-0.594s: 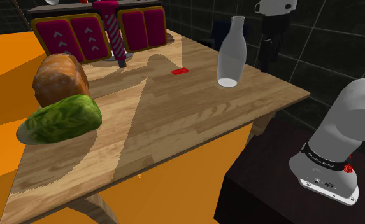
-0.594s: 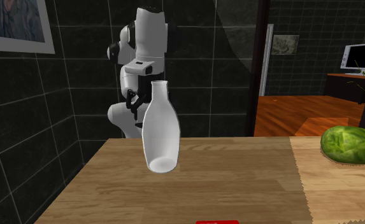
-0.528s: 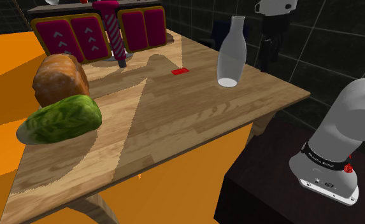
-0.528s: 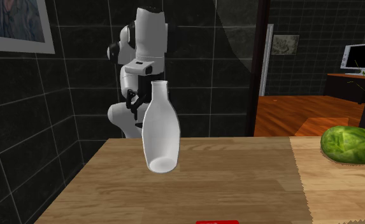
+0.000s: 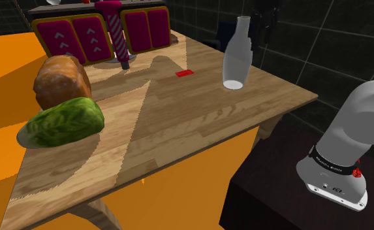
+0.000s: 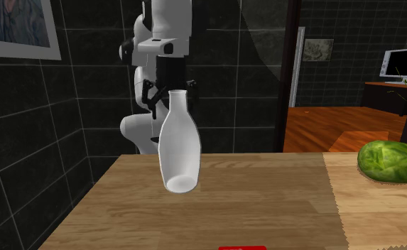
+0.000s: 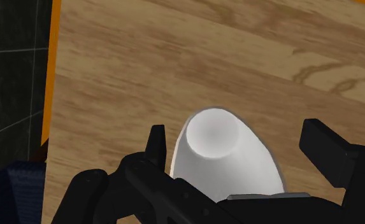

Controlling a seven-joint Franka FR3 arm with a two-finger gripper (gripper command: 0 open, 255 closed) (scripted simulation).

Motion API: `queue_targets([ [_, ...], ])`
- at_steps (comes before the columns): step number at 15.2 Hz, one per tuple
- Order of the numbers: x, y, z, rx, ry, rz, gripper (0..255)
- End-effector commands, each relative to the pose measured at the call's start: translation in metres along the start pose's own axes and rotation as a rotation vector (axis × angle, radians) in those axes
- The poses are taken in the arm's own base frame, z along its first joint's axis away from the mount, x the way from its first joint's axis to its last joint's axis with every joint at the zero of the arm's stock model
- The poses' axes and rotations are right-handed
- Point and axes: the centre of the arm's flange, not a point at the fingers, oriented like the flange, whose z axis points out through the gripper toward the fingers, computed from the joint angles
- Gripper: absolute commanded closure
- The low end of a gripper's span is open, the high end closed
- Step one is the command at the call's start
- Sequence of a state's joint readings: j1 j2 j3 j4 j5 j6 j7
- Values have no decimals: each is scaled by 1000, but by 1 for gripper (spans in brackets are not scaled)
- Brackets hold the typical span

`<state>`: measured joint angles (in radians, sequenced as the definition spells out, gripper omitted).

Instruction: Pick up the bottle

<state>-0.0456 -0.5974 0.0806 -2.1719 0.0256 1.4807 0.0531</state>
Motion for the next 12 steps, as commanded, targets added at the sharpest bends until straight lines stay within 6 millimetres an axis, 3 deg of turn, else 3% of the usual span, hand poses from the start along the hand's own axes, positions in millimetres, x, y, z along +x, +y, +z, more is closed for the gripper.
queue_targets([
  [1,15,-1,-22,5,14,15,0],
  [8,62,1,-93,23,60,65,0],
  [12,64,1,-72,23,60,65,0],
])
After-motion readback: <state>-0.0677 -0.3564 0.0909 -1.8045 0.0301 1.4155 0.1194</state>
